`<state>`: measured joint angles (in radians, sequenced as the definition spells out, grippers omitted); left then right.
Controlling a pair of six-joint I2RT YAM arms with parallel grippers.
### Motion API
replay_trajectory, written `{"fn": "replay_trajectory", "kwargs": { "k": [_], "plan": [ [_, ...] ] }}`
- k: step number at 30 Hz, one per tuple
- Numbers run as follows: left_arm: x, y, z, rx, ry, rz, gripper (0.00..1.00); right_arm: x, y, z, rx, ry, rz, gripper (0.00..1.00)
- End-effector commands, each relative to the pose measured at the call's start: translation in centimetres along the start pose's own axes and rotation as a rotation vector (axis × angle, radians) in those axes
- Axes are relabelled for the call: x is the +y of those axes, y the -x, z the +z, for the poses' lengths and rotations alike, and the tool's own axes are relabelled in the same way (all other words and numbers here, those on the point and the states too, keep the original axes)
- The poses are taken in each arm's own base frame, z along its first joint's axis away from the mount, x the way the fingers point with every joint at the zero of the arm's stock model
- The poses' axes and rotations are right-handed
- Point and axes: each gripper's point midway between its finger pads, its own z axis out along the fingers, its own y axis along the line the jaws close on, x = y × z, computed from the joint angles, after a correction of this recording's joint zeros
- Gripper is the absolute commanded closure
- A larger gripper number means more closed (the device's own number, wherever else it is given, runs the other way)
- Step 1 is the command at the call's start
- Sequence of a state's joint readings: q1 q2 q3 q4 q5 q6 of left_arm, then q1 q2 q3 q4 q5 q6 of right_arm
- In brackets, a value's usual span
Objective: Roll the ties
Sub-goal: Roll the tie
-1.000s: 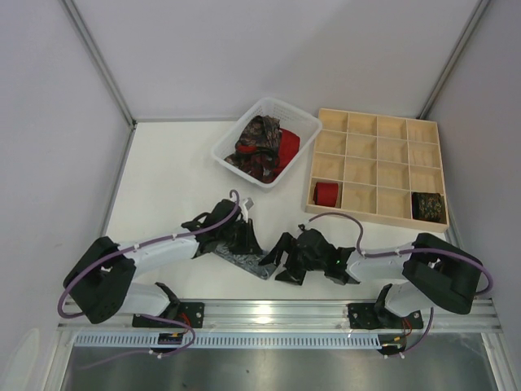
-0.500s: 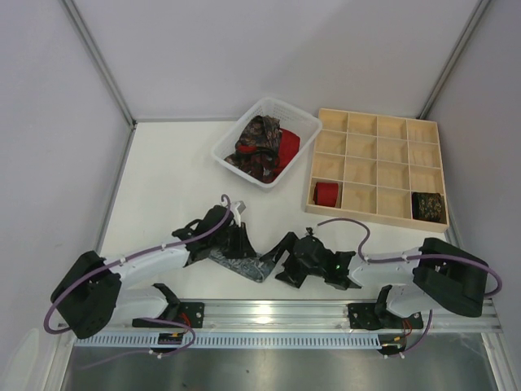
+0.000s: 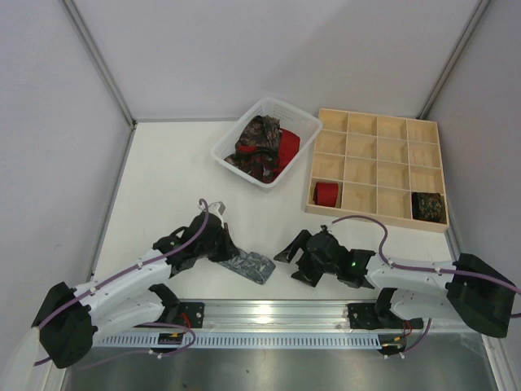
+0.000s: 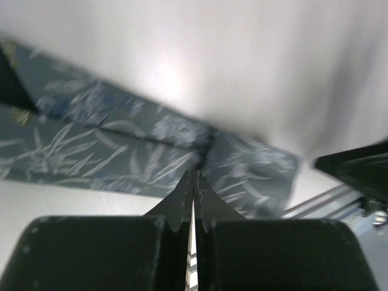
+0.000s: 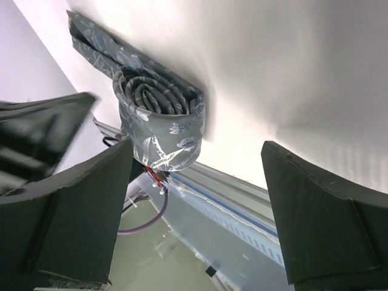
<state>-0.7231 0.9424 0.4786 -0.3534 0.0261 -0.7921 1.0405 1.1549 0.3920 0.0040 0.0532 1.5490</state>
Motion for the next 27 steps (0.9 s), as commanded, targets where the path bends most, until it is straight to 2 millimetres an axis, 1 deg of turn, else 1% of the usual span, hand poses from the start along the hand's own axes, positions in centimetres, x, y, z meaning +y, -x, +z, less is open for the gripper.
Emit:
{"fn": "replay_trajectory", "kwargs": {
  "k": [1,3,4,5,8,11,12,13,14,16,18,20,21,22,25,27],
  "plan": [
    [4.6,-3.6,0.7,0.103,0.177,-0.07,0.99,-1.2,1.7,-1.1,-0.045,-0.039,-0.018,0.09],
    [5.5,-4.9,1.1,0.131,0.202,-0.088,0.99,-1.6,2.3,-1.4,-0.06,-0.046,-0.019,0.09],
    [5.5,-5.2,1.3,0.135,0.2,-0.1,1.0,-1.2,2.8,-1.7,-0.07,-0.032,-0.02,0.09],
    [5.2,-5.0,1.5,0.124,0.184,-0.105,1.0,-1.2,2.9,-1.8,-0.075,-0.031,-0.021,0.09],
    [5.0,-5.4,1.7,0.126,0.176,-0.125,0.99,-1.6,2.7,-1.9,-0.063,-0.046,-0.019,0.09],
    [3.6,-6.4,2.1,0.158,0.136,-0.125,1.0,-1.8,1.8,-1.5,-0.017,-0.042,0.009,0.08],
    [3.2,-6.6,2.5,0.166,0.13,-0.125,1.0,-1.7,1.1,-1.5,0.023,-0.024,0.022,0.09],
    [2.9,-7.0,2.8,0.179,0.129,-0.135,1.0,-1.6,0.8,-1.3,0.034,-0.021,0.031,0.1],
    [2.2,-7.6,2.9,0.201,0.11,-0.121,1.0,-1.7,0.2,-1.3,0.049,-0.027,0.053,0.1],
    [1.2,-8.2,3.5,0.216,0.097,-0.12,1.0,-1.6,-0.1,-1.2,0.055,-0.023,0.07,0.1],
    [0.2,-8.0,4.1,0.207,0.076,-0.122,1.0,-1.8,0.0,-1.3,0.041,-0.033,0.074,0.1],
    [0.2,-8.4,4.6,0.223,0.082,-0.122,1.0,-2.3,0.5,-1.3,0.02,-0.037,0.071,0.1],
    [0.0,-8.4,4.7,0.227,0.083,-0.122,1.0,-2.1,0.5,-1.3,0.03,-0.018,0.073,0.1],
    [-0.1,-8.3,4.7,0.226,0.082,-0.122,1.0,-1.9,0.9,-1.3,0.029,-0.001,0.087,0.1],
    [-0.7,-8.0,4.5,0.213,0.057,-0.118,1.0,-1.9,0.6,-1.2,0.05,0.037,0.064,0.1],
    [-0.8,-7.8,4.4,0.207,0.052,-0.116,1.0,-1.5,0.5,-1.2,0.049,0.06,0.032,0.1]
  ]
}}
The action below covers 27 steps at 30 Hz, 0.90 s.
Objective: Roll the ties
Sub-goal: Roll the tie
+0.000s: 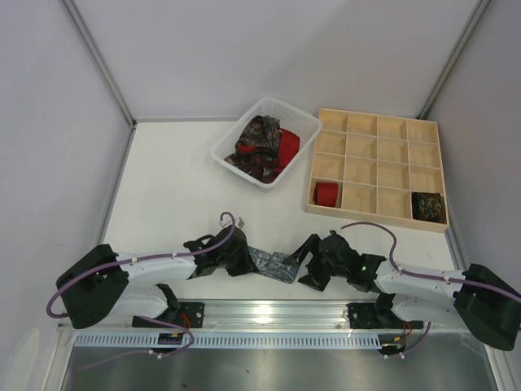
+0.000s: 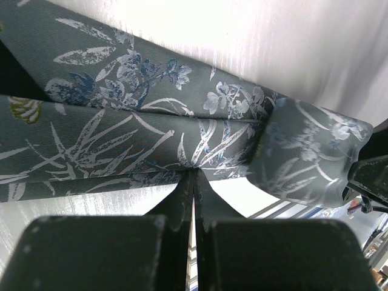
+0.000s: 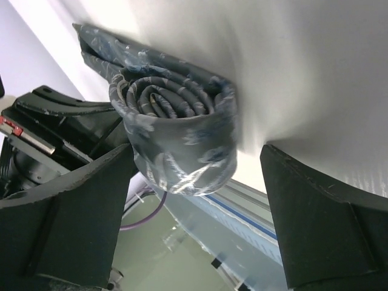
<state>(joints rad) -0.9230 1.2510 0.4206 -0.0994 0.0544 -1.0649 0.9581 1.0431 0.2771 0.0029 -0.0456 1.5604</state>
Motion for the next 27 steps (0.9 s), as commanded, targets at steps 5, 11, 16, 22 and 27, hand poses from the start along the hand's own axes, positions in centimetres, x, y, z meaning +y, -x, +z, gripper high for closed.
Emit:
{"fn": "replay_trajectory", "kwargs": {
  "k": [5,11,16,22,27],
  "plan": [
    [1.1,-0.9,0.0,0.014,0.037,-0.009,0.99,2.2,0.1,-0.2,-0.044,0.18,-0.092,0.08],
    [1.1,-0.9,0.1,0.015,0.033,-0.001,1.0,0.9,-0.1,0.3,-0.046,0.153,-0.108,0.09],
    [0.9,-0.9,0.1,0.013,0.018,-0.005,1.0,0.8,-0.2,1.0,-0.036,0.148,-0.116,0.1],
    [0.8,-1.0,0.0,0.011,0.01,-0.001,0.99,0.7,-0.6,2.4,-0.017,0.14,-0.143,0.16],
    [1.1,-1.1,0.2,0.012,0.017,0.013,1.0,1.0,-1.4,3.1,0.03,0.096,-0.226,0.25]
  ]
}}
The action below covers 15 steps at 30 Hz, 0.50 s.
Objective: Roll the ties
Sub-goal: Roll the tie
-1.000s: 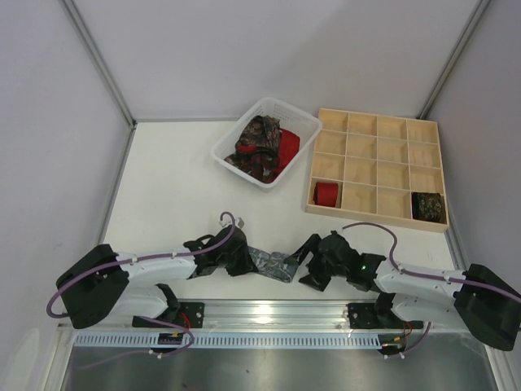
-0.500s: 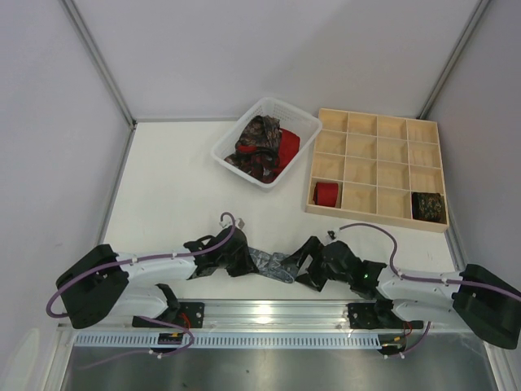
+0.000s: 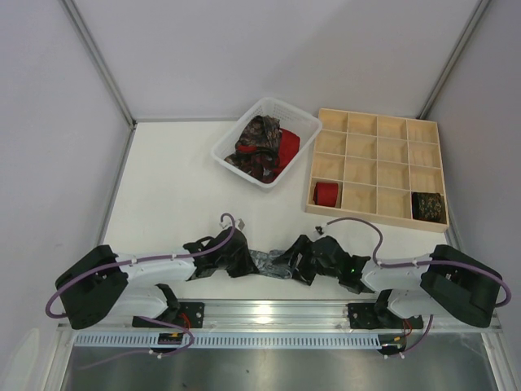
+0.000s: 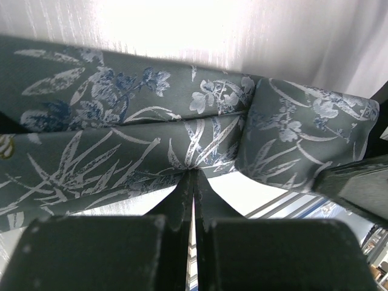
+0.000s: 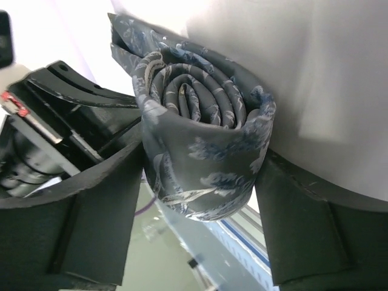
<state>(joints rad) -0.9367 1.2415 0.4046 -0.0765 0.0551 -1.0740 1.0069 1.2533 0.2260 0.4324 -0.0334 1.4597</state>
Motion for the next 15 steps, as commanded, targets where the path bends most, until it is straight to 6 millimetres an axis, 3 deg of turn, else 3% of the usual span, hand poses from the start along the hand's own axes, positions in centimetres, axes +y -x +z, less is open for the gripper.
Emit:
{"fn": "replay_trajectory", "kwargs": {
  "k": [1,5,9,10,12,14,15],
  "plan": [
    [1.2,-0.8,0.2,0.013,0.033,0.011,0.99,-1.3,-0.2,0.6,0.024,-0.084,-0.099,0.26],
    [1.0,-1.0,0.6,0.025,0.023,0.016,1.0,-1.9,0.3,0.5,0.036,-0.142,-0.168,0.31],
    [0.8,-0.9,0.7,0.022,0.012,0.027,1.0,-1.8,0.9,0.2,0.064,-0.173,-0.219,0.47],
    [0.6,-0.8,0.7,0.019,0.007,0.032,1.0,-2.8,1.0,0.0,0.073,-0.223,-0.227,0.49],
    [0.5,-0.6,0.7,0.016,0.003,0.052,0.99,-2.1,1.8,-0.1,0.067,-0.239,-0.281,0.64],
    [0.3,-0.1,0.6,-0.002,0.01,0.077,0.99,-3.0,2.1,-0.7,0.09,-0.311,-0.314,0.72],
    [0.1,-0.1,0.4,-0.007,0.008,0.085,1.0,-3.1,2.2,-0.8,0.103,-0.334,-0.361,0.73]
  ]
}}
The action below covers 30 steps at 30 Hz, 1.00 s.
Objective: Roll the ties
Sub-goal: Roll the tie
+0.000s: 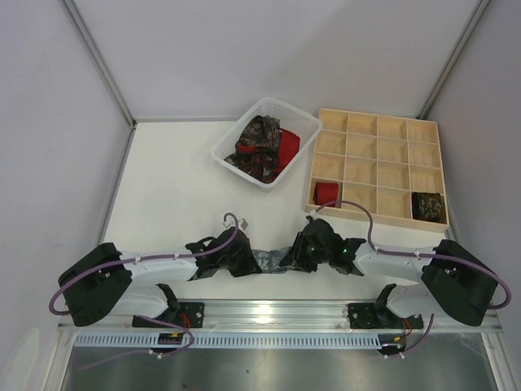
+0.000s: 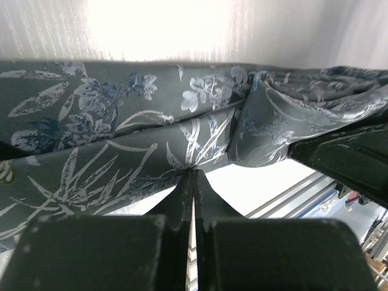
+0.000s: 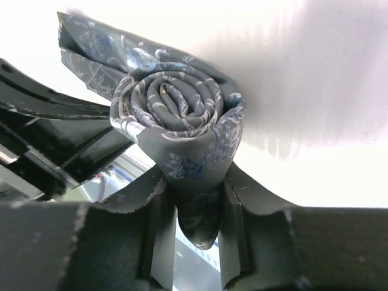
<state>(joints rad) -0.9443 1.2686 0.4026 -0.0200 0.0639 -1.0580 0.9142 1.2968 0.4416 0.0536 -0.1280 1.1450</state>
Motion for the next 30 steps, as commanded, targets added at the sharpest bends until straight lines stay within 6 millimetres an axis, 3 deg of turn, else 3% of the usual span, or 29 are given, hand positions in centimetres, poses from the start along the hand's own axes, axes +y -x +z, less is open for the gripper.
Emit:
{"fn": "replay_trajectory", "kwargs": {
  "k": [1,10,14,15,16,18,24,30],
  "plan": [
    [0.4,0.2,-0.4,-0.018,0.026,0.07,1.0,-1.9,0.5,-1.1,0.053,-0.175,-0.139,0.73],
    [-2.3,3.5,-3.6,-0.187,-0.059,0.088,0.99,-2.4,0.4,-1.4,0.168,-0.341,-0.238,0.71],
    [-4.5,5.0,-3.2,-0.191,-0.077,0.098,1.0,-2.1,0.9,-1.3,0.155,-0.415,-0.269,0.7],
    [-4.4,4.9,-2.5,-0.172,-0.065,0.102,0.99,-0.9,1.4,-1.2,0.141,-0.407,-0.281,0.7],
    [-4.8,4.8,-2.1,-0.157,-0.072,0.102,1.0,-1.3,0.9,-1.1,0.159,-0.442,-0.289,0.69],
    [-5.5,4.9,-1.3,-0.147,-0.088,0.1,1.0,-0.3,1.0,-0.9,0.155,-0.439,-0.305,0.69],
    [-5.4,5.4,-0.4,-0.149,-0.063,0.099,1.0,0.3,0.3,-0.5,0.158,-0.48,-0.382,0.64],
    [-3.5,4.6,0.6,-0.127,-0.022,0.067,1.0,1.8,0.1,-0.2,0.149,-0.49,-0.474,0.53]
  ]
}}
